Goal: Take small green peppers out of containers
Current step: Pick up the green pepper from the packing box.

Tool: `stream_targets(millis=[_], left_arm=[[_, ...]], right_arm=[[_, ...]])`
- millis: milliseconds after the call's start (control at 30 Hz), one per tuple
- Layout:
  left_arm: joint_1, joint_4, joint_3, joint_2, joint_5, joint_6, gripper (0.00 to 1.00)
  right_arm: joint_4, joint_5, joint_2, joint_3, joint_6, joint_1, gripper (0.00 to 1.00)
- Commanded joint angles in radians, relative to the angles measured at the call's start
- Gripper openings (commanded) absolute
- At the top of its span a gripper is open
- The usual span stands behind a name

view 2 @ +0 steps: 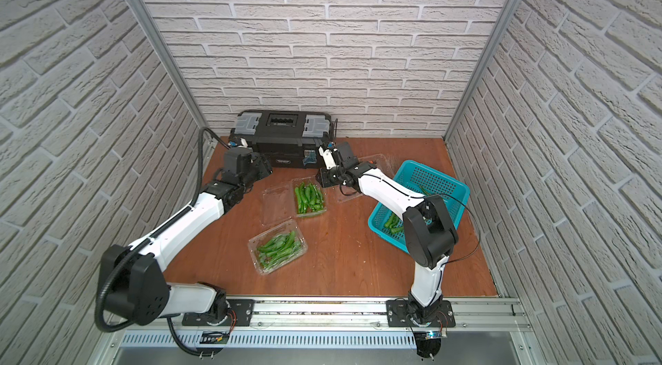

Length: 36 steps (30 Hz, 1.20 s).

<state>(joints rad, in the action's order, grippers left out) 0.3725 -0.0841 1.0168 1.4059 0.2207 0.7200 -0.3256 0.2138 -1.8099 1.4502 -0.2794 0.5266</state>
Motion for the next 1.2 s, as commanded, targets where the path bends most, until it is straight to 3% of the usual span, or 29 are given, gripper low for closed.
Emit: stream_targets(millis=[0, 167, 433, 967, 1167], left_arm=[[0.014, 0.067, 0.003, 0.047, 0.018, 0.051, 0.68], [0.018, 0.017, 0.047, 0.121, 0.050, 0.075, 0.68], [0.039, -0.113, 0.138, 0.192, 0.223, 0.084, 0.69], [0.096, -0.210, 0.152, 0.218, 0.253, 0.206, 0.70], [0.114, -0.246, 0.128, 0.201, 0.260, 0.240, 0.70]], right_arm=[[-0.003, -0.020, 0.023, 0.016, 0.041, 0.036, 0.34], [-0.035, -0.037, 0.002, 0.030, 0.064, 0.101, 0.35], [-0.147, -0.098, -0.119, 0.147, 0.149, 0.209, 0.35], [-0.116, -0.094, -0.240, 0.181, 0.167, 0.227, 0.35], [-0.107, -0.179, -0.267, 0.184, 0.126, 0.215, 0.35]])
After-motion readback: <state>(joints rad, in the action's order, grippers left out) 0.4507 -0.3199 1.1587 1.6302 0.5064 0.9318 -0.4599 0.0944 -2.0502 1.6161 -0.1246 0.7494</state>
